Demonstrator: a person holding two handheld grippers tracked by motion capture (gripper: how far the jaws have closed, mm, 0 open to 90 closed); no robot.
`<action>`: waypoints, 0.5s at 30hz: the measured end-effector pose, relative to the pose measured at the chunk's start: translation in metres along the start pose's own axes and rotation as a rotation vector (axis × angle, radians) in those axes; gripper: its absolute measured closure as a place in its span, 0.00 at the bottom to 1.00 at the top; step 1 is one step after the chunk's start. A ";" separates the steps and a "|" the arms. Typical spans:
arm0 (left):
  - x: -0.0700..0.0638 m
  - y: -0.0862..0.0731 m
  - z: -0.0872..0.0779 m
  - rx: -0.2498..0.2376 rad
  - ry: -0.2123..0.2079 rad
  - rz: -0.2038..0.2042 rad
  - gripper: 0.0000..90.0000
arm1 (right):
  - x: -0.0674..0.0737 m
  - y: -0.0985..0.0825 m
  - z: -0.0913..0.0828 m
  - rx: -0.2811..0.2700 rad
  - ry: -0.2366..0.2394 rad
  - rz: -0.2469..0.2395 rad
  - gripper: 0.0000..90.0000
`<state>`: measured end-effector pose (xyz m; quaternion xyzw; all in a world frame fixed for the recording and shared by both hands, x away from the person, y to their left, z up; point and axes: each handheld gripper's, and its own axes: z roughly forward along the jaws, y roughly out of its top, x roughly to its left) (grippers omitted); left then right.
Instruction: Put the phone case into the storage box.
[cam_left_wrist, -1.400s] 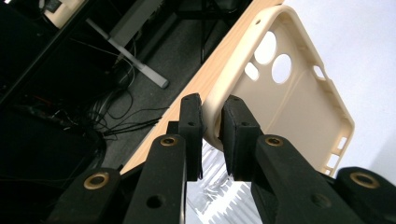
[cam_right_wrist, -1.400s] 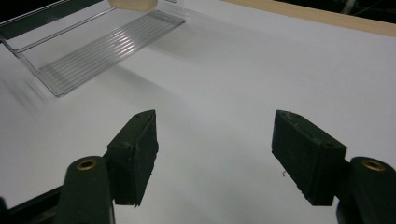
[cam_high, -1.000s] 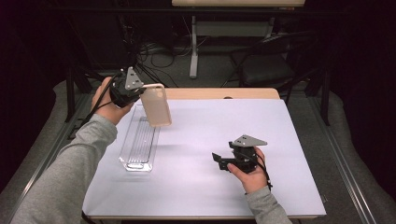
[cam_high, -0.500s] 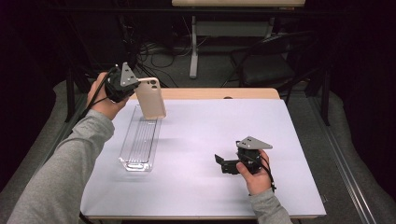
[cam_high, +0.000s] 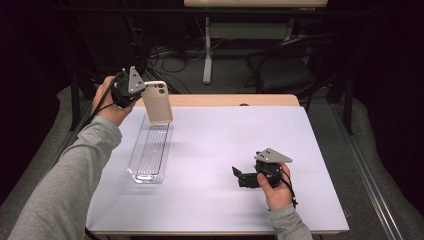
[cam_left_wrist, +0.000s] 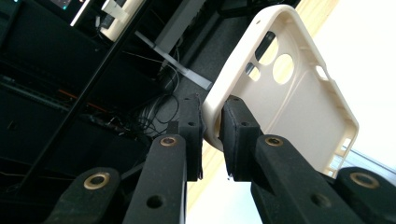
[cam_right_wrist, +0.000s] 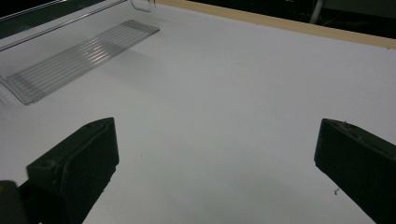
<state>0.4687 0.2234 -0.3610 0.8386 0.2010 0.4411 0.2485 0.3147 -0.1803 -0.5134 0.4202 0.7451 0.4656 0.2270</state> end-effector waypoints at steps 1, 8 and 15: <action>0.000 -0.001 0.001 0.004 0.005 0.007 0.89 | 0.000 0.000 0.000 -0.001 0.001 -0.002 0.00; 0.001 -0.007 0.007 0.006 0.028 0.018 0.89 | 0.001 -0.002 -0.002 -0.003 0.003 -0.008 0.00; -0.002 -0.016 0.015 0.015 0.048 0.027 0.89 | -0.002 -0.004 -0.005 -0.008 -0.010 -0.005 0.00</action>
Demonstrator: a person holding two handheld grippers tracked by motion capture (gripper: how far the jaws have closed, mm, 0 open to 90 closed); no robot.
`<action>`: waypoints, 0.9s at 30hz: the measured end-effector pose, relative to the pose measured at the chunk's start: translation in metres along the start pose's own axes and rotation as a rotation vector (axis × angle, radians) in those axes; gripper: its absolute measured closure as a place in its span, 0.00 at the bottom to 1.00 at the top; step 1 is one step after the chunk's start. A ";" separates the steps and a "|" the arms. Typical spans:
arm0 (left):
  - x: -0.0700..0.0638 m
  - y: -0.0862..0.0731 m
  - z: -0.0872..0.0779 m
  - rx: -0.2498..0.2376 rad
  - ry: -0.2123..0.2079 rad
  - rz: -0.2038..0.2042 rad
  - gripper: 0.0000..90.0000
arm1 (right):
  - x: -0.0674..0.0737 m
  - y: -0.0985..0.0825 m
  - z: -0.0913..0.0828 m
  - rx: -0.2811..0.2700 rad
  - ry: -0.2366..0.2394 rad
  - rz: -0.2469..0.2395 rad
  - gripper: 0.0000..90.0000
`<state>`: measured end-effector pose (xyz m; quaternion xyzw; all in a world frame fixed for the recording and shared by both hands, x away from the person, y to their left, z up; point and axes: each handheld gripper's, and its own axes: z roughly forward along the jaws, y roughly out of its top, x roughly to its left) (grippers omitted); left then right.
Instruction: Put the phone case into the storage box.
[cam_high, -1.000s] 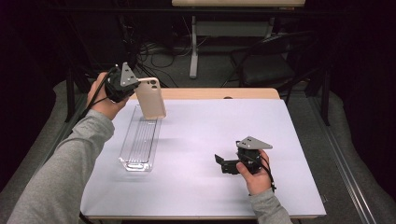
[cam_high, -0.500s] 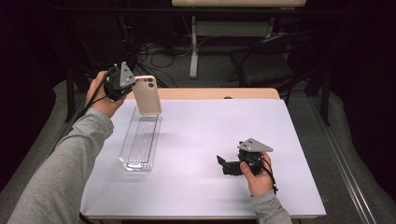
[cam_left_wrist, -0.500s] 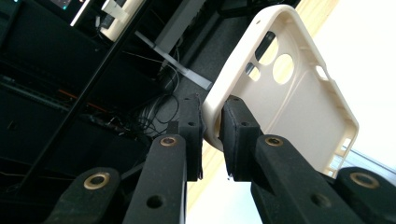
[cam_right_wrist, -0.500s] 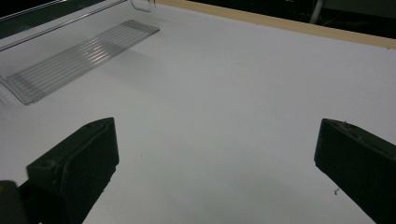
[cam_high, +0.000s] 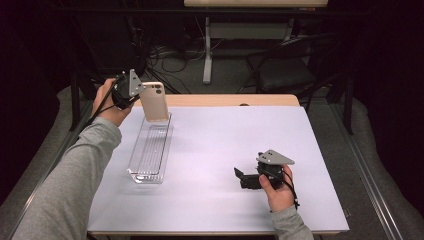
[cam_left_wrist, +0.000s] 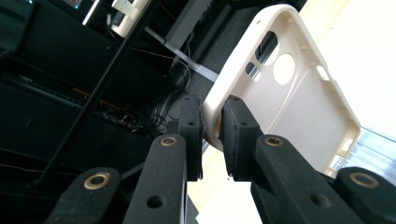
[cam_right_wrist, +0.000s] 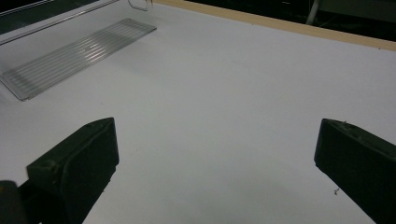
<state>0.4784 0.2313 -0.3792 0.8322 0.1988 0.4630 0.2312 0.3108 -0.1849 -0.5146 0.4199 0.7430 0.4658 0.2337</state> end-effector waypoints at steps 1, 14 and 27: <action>-0.001 -0.001 0.001 0.001 0.000 -0.002 0.89 | 0.000 0.000 0.000 0.001 0.000 -0.002 0.00; -0.010 -0.009 0.015 0.006 0.016 0.003 0.89 | 0.003 -0.002 0.003 0.018 0.010 -0.017 0.00; -0.021 -0.015 0.027 0.004 0.038 0.014 0.89 | 0.004 -0.004 0.004 0.027 0.016 -0.020 0.00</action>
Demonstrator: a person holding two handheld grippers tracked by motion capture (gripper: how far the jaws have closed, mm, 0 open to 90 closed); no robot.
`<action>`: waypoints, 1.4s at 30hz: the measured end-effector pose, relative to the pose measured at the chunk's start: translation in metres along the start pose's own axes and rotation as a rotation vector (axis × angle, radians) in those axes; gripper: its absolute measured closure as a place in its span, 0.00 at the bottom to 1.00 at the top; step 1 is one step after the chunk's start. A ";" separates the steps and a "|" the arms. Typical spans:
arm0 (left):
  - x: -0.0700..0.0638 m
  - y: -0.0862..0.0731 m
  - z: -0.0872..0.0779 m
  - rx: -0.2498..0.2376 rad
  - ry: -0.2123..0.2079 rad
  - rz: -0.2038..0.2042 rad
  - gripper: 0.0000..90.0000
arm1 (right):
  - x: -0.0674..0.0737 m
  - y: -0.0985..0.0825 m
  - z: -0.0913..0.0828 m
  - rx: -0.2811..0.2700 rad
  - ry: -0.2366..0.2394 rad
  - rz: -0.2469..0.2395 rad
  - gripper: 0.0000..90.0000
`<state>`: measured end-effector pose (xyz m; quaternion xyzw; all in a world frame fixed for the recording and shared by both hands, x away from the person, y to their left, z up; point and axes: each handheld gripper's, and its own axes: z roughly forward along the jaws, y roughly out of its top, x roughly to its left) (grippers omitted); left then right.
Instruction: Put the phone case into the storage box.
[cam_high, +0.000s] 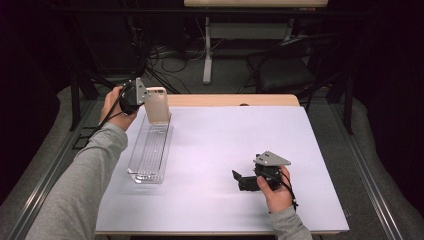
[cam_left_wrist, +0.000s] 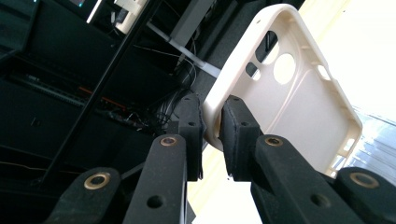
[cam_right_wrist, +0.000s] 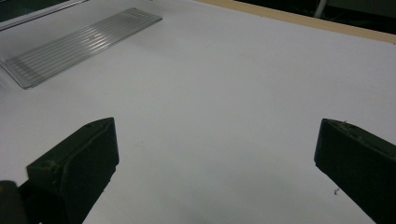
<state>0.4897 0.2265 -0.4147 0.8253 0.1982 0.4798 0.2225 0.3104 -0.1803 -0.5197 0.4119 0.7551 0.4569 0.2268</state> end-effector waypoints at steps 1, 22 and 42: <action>-0.001 -0.001 0.001 0.000 -0.001 -0.006 0.89 | 0.000 0.000 0.000 -0.001 -0.001 0.002 0.00; -0.013 -0.005 0.013 0.005 0.002 0.033 0.89 | 0.000 0.000 0.000 0.004 0.002 -0.002 0.00; -0.023 -0.013 0.016 -0.005 0.015 0.048 0.89 | 0.002 -0.002 0.003 0.020 0.007 -0.008 0.00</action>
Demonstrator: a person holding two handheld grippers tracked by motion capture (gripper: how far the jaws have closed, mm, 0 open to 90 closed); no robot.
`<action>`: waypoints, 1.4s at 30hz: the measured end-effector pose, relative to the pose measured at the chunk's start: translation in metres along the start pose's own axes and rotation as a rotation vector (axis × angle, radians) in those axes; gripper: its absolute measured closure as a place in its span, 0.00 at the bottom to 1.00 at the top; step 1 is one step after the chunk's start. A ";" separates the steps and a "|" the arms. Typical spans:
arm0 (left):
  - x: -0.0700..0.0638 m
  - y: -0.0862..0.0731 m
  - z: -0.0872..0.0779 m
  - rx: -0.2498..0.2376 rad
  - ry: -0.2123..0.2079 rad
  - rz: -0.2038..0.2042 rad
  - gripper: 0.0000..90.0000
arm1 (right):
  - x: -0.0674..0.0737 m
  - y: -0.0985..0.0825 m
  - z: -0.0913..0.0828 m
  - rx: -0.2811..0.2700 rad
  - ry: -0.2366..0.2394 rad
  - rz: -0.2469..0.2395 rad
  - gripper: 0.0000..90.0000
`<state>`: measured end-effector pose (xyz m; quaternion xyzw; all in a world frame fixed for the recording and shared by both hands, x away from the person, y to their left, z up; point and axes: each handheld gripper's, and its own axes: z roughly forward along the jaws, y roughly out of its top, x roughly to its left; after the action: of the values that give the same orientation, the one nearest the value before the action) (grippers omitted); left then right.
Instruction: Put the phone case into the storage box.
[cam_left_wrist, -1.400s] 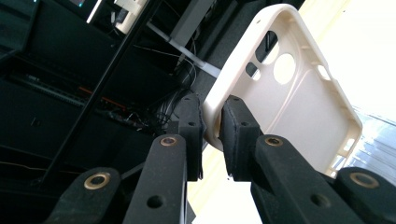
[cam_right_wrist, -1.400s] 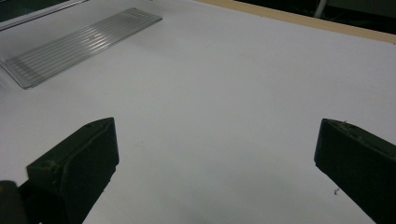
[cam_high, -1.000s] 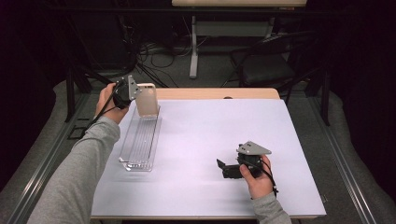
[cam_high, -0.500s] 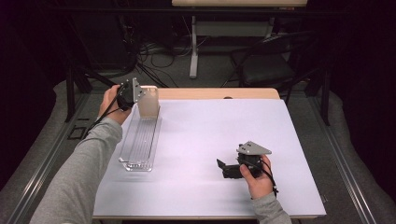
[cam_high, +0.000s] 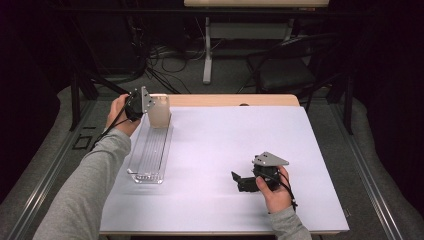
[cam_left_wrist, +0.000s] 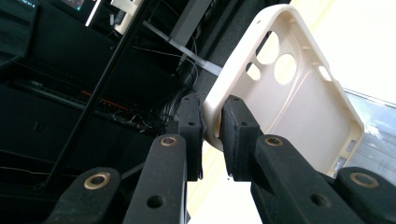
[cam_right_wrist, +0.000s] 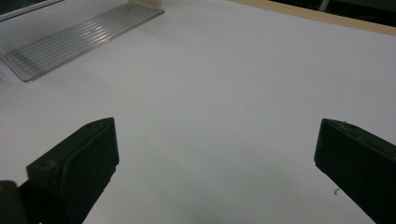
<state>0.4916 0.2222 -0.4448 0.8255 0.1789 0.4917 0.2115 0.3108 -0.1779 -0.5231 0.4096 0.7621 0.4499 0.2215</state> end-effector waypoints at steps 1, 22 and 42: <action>0.000 0.000 0.000 -0.001 -0.001 -0.005 0.89 | 0.000 0.000 0.000 0.002 0.000 0.001 0.00; 0.002 -0.006 0.005 0.004 0.014 0.035 0.88 | 0.001 -0.001 0.001 0.012 0.005 -0.008 0.00; 0.006 -0.010 0.010 0.026 0.004 0.010 0.81 | 0.001 -0.002 0.002 0.015 0.008 -0.005 0.00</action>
<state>0.5022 0.2319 -0.4504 0.8282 0.1818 0.4918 0.1980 0.3110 -0.1764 -0.5255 0.4075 0.7673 0.4453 0.2164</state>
